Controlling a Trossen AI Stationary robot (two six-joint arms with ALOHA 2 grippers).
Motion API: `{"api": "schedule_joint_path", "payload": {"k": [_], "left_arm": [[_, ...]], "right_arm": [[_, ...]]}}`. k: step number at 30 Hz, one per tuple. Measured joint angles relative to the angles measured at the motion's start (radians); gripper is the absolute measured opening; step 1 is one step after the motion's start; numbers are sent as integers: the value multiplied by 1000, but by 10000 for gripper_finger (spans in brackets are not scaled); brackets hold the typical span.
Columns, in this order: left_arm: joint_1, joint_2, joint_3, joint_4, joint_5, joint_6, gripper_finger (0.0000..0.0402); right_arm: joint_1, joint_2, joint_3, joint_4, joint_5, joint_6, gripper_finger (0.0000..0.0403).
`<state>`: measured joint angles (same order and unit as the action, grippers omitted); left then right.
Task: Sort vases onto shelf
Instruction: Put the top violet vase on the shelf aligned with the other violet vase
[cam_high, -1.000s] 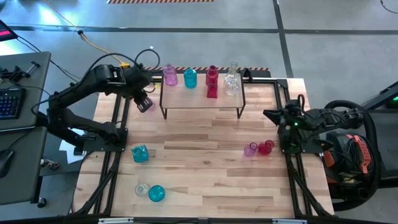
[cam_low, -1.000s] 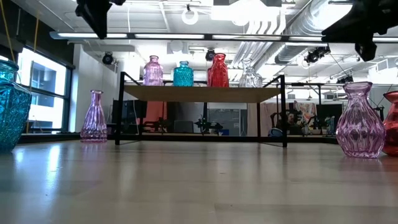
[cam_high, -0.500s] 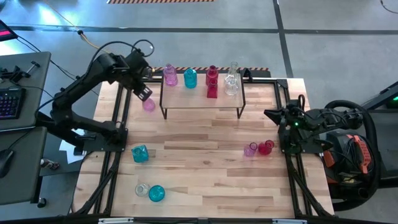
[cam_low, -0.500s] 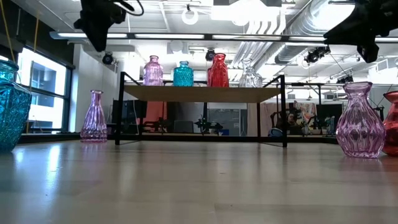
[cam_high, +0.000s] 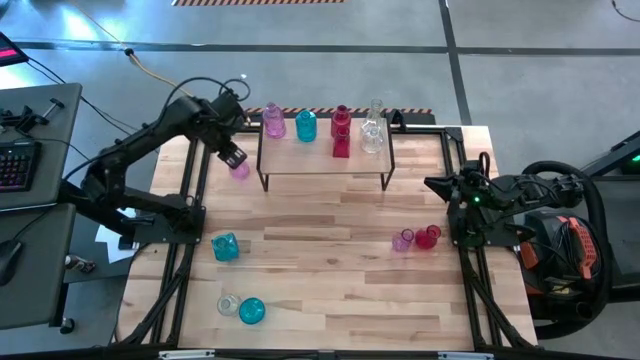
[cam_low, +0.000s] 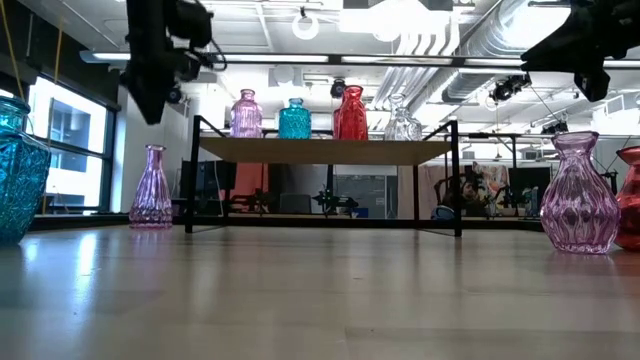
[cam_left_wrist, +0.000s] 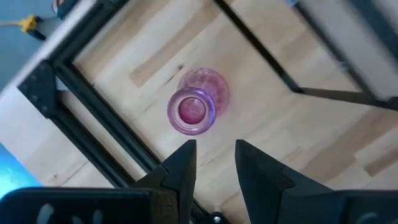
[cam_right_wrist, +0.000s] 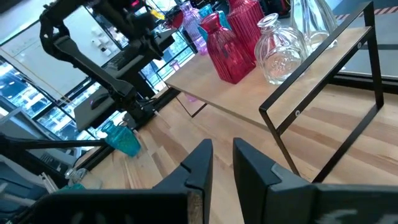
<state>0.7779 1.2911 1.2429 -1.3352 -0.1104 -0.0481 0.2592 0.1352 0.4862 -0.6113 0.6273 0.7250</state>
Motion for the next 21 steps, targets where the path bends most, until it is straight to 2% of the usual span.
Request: {"api": "schedule_joint_path", "payload": {"k": [7, 21], "left_arm": [[24, 0, -108, 81, 22, 18, 104], [29, 7, -112, 150, 19, 59, 104]], "right_arm": [[0, 0, 0, 0, -1, 7, 44], [0, 0, 0, 1, -3, 19, 44]]}}
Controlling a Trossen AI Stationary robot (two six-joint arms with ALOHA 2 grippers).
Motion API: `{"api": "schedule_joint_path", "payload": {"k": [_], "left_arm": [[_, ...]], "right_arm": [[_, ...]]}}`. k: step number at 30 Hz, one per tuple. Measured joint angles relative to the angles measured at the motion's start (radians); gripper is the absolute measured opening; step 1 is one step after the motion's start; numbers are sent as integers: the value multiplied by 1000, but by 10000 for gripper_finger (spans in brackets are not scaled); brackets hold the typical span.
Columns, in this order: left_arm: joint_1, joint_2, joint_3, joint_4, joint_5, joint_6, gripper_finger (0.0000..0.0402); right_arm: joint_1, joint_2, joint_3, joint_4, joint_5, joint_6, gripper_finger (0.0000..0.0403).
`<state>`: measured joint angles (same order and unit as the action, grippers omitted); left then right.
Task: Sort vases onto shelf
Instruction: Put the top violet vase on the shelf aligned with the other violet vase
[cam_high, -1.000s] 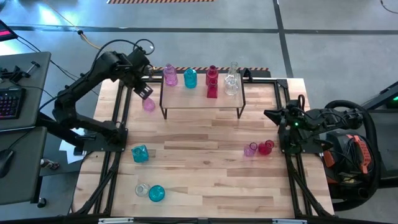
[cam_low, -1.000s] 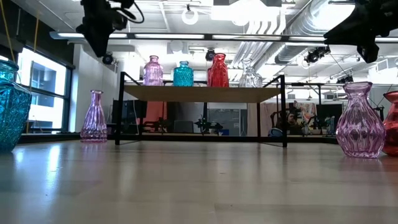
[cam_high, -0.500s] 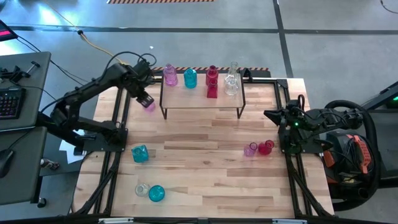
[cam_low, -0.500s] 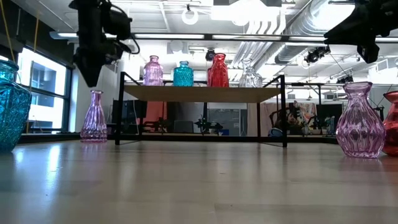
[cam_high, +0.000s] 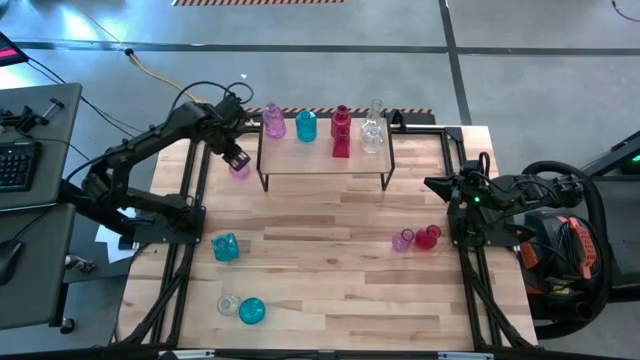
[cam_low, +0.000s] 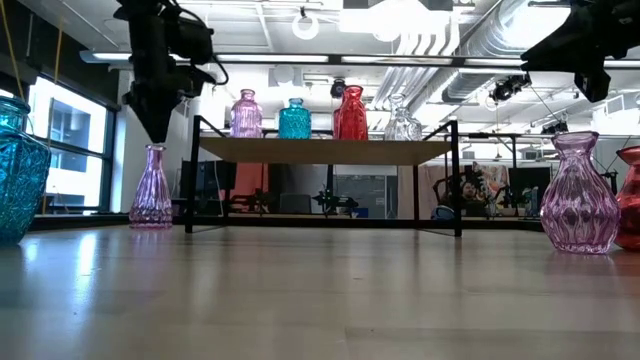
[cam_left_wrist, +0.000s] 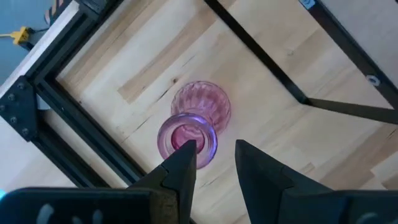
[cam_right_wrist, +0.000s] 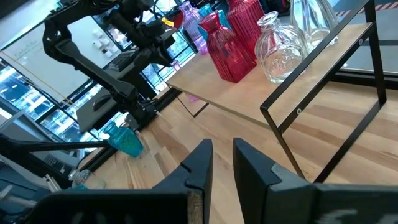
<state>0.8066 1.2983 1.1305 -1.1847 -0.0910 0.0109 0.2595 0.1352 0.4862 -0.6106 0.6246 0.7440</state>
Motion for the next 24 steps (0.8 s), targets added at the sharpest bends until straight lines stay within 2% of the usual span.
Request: {"api": "schedule_joint_path", "payload": {"k": [14, 24], "left_arm": [[0, 91, 0, -15, -76, 19, 98], [0, 91, 1, -31, -95, 20, 16]], "right_arm": [[0, 0, 0, 0, 0, 16, 44], [0, 0, 0, 0, 0, 15, 44]]}}
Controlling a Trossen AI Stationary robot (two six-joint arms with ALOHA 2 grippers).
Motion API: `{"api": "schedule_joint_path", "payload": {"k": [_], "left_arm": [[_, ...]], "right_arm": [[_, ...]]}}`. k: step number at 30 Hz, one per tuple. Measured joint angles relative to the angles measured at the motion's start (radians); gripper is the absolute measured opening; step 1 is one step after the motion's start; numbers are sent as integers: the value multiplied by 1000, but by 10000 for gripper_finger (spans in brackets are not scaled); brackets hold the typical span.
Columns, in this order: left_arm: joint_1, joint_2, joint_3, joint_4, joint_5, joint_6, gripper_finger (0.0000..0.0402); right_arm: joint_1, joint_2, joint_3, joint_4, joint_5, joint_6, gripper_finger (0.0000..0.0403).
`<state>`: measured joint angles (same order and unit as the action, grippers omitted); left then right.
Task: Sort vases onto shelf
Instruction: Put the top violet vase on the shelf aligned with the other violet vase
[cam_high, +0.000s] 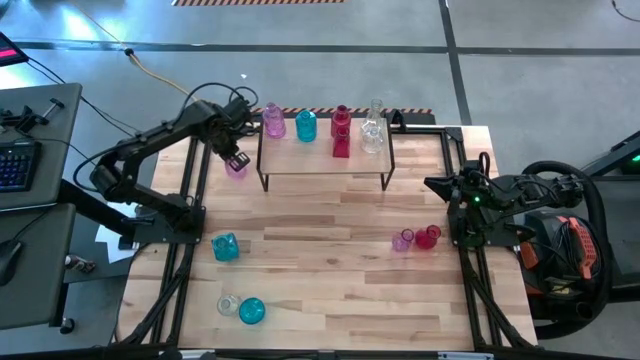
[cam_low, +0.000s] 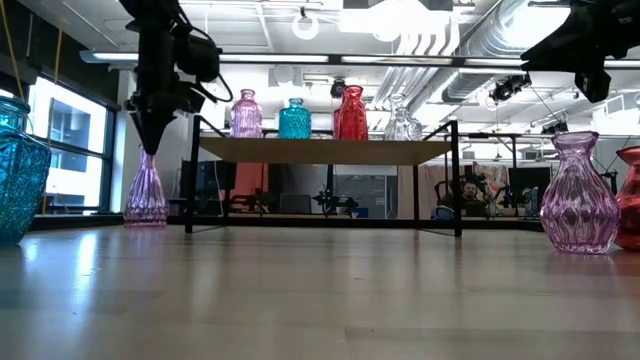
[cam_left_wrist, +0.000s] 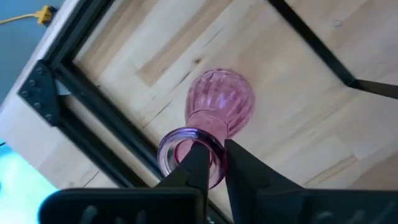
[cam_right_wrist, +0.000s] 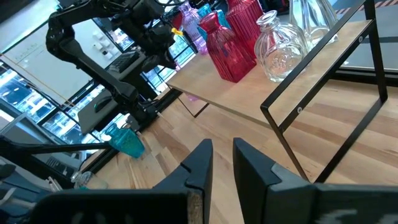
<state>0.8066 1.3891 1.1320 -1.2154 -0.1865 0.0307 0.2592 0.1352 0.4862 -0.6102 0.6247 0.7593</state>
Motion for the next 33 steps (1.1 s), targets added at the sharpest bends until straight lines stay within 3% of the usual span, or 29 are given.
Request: {"api": "schedule_joint_path", "payload": {"k": [9, 25, 33], "left_arm": [[0, -4, 0, -41, -32, 0, 18], [-3, -93, -1, -98, 23, 15, 11], [-3, -144, 94, -224, 22, 17, 14]], "right_arm": [[0, 0, 0, 0, 0, 3, 44], [0, 0, 0, 1, 30, 9, 44], [0, 0, 0, 0, 75, -22, 44]]}}
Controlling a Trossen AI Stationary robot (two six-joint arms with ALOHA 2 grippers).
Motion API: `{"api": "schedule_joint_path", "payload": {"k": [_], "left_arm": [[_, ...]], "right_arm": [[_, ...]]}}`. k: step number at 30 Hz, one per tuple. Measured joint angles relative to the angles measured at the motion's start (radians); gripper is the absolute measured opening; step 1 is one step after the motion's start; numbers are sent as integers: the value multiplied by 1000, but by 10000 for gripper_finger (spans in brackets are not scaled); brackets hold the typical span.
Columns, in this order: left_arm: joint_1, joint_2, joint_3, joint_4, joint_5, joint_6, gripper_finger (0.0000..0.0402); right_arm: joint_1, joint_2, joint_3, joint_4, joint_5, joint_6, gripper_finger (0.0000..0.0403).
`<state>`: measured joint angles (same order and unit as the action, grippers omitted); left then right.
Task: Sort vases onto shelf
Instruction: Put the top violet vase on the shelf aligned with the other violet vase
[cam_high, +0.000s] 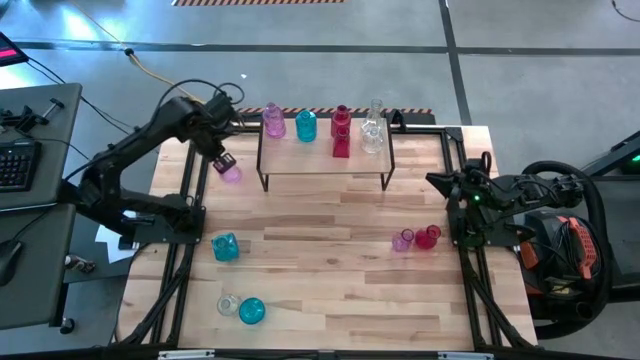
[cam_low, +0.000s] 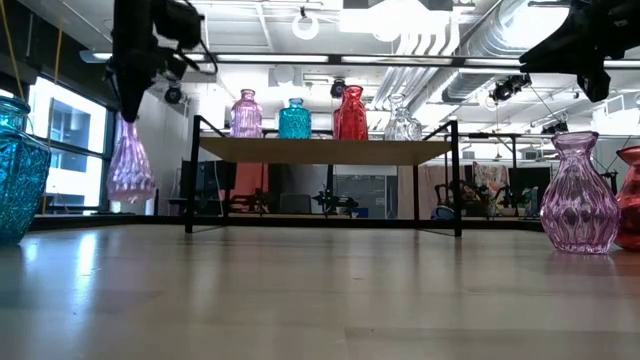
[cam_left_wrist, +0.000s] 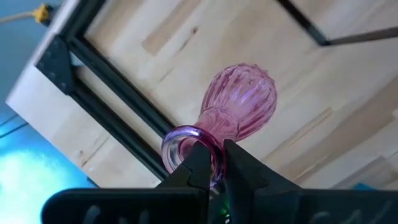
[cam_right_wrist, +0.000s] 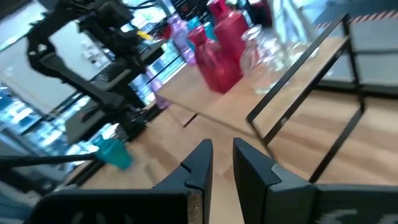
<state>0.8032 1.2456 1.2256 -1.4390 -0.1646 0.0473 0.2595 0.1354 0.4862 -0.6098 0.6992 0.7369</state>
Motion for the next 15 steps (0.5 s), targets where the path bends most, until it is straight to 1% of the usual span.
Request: {"api": "schedule_joint_path", "payload": {"k": [3, 6, 11, 15], "left_arm": [[0, -25, 47, -20, 0, -1, 14], [-8, -44, 101, -46, 3, -12, 14], [-49, -63, 207, -95, 5, -21, 14], [-87, -60, 296, -133, 3, -57, 14]], "right_arm": [[0, 0, 0, 0, 40, -72, 44], [0, 0, 0, -4, 33, -129, 44], [0, 0, 0, -37, 23, -135, 44], [0, 0, 0, -64, 22, -135, 44]]}}
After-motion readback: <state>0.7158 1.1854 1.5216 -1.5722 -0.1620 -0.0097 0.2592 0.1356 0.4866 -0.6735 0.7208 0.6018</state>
